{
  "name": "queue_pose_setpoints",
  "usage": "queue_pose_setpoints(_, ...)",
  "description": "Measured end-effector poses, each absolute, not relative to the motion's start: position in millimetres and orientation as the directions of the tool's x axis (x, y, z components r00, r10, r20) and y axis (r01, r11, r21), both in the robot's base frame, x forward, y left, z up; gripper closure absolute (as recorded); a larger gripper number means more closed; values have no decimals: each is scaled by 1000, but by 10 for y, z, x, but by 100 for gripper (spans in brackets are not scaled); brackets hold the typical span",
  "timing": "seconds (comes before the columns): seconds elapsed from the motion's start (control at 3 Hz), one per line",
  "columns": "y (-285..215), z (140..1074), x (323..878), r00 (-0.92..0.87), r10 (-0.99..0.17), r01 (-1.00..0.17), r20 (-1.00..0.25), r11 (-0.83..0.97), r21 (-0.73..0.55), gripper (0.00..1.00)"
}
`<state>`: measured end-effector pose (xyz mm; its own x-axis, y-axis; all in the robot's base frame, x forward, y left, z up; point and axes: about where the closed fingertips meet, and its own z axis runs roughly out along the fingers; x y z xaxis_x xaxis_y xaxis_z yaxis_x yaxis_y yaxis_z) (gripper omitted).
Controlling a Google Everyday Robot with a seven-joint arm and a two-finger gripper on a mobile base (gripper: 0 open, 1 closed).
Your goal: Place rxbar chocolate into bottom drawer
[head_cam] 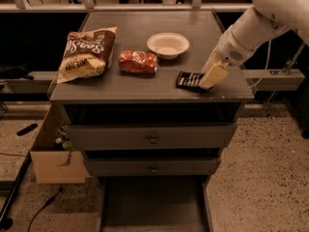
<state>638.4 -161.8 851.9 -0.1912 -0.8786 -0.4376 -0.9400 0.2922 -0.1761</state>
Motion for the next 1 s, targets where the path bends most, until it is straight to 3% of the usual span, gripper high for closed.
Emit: queue_pose_setpoints(1.0,-1875,9027,6380,-166,-887,-929,-431,287,-232,100)
